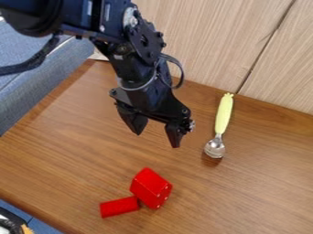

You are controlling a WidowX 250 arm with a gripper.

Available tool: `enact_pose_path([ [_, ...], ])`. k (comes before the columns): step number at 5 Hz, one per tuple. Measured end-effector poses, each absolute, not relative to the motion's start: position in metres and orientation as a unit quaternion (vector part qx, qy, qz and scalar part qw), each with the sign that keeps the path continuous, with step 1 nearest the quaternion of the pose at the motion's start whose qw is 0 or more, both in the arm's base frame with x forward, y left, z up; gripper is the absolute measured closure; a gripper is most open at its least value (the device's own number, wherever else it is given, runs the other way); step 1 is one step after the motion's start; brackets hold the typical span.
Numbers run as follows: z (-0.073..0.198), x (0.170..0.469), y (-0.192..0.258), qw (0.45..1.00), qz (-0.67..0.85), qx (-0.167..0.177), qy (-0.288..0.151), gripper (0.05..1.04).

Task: Take the red object with white dots and put it on the upper left side of the table

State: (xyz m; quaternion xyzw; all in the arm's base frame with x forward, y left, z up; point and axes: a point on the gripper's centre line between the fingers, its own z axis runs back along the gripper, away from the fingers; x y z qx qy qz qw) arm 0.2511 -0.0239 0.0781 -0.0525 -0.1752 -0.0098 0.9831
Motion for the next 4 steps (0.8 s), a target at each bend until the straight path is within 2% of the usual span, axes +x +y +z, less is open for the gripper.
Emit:
enact_pose_path([
  [1, 0.072, 0.246, -0.023, 0.985, 0.004, -0.052, -0.164, 0.083],
  [2, 0.073, 0.227, -0.035, 0.981, 0.068, -0.052, -0.173, 0.083],
  [4, 0.081, 0.205, -0.065, 0.947, 0.283, -0.025, -0.147, 0.083],
])
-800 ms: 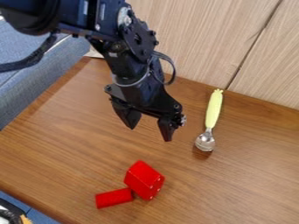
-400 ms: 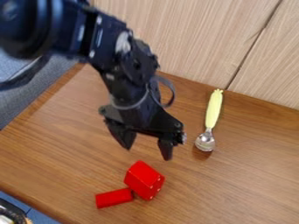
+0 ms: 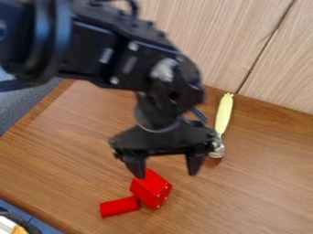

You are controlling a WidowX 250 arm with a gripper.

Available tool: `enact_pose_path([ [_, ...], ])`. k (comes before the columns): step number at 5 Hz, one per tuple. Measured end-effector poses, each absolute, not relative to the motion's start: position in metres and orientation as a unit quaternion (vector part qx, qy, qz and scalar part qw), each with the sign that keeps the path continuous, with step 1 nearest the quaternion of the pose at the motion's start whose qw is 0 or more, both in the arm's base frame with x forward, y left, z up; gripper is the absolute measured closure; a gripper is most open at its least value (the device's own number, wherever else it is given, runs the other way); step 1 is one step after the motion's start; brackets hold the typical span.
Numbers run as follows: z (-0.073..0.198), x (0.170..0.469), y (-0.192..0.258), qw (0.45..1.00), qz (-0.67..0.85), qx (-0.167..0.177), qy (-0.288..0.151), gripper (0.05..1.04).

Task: Take the red object with white dots and put it on the upper left side of the table

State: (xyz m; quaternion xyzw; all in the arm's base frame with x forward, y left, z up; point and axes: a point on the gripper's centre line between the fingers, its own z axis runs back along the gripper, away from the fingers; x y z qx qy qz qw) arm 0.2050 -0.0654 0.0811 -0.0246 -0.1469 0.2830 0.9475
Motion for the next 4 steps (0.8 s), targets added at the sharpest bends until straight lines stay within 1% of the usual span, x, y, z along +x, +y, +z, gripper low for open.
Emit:
enact_pose_path([
  [1, 0.067, 0.208, -0.070, 0.926, 0.357, -0.022, -0.124, 0.083],
  [3, 0.040, 0.196, -0.066, 0.872, 0.460, -0.031, -0.164, 0.083],
  [4, 0.033, 0.197, -0.061, 0.856, 0.484, -0.019, -0.183, 0.084],
])
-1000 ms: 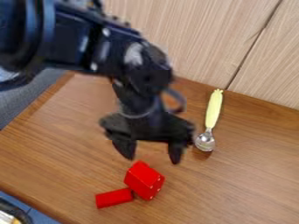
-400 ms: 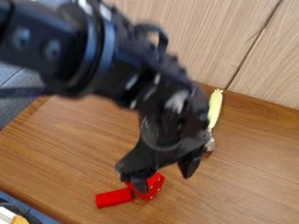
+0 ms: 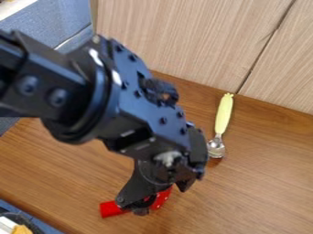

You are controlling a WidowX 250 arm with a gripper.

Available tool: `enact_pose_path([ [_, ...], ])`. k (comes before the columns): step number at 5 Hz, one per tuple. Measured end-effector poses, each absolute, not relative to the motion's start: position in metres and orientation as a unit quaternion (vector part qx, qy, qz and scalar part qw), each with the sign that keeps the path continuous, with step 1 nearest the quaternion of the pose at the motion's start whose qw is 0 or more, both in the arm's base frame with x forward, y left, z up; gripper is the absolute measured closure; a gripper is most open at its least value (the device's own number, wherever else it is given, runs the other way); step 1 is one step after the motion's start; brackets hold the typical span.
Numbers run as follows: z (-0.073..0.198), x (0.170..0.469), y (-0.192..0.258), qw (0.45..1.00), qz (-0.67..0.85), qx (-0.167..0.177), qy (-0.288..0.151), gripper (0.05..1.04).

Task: Take the red object with white dots and put it on the upper left side of the table

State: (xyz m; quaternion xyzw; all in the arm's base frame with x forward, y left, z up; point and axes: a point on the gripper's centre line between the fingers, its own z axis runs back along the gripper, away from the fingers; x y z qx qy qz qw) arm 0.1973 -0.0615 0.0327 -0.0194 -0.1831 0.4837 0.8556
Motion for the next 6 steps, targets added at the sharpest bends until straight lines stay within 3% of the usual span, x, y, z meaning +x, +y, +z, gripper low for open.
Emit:
enact_pose_path([
  [2, 0.013, 0.211, -0.059, 0.847, 0.505, 0.000, -0.167, 0.083],
  [3, 0.003, 0.214, -0.052, 0.836, 0.525, 0.005, -0.158, 0.127],
  [4, 0.002, 0.220, -0.053, 0.835, 0.524, 0.010, -0.165, 0.261],
  [6, 0.004, 0.216, -0.054, 0.851, 0.502, 0.017, -0.154, 0.261],
])
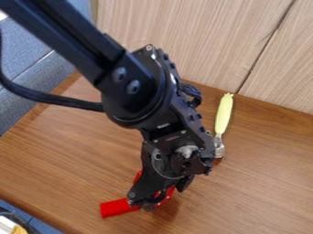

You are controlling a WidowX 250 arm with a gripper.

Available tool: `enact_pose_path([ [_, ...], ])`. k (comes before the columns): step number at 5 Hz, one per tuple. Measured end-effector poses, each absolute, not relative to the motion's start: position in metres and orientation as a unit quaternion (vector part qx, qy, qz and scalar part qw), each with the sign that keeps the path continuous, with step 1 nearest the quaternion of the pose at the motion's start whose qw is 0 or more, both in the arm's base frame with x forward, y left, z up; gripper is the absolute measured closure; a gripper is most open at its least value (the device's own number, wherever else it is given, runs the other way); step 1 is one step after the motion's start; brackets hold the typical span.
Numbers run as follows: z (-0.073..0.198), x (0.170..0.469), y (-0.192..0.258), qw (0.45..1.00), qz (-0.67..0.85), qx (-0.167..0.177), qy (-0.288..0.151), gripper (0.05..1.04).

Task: Take the red object with white dots and put it on the upper left side of the table

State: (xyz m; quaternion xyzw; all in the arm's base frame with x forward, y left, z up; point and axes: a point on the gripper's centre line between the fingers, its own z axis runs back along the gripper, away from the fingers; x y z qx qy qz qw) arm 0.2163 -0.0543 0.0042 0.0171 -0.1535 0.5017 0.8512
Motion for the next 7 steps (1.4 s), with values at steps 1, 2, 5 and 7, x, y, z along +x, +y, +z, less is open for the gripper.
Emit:
enact_pose_path([
  [1, 0.020, 0.220, -0.044, 0.868, 0.473, 0.010, -0.150, 0.261],
  [2, 0.035, 0.235, -0.026, 0.908, 0.398, 0.005, -0.133, 0.261],
  [5, 0.034, 0.302, 0.023, 0.985, 0.157, -0.019, -0.074, 0.261],
  [7, 0.042, 0.336, 0.058, 0.985, 0.049, 0.019, -0.162, 0.262],
])
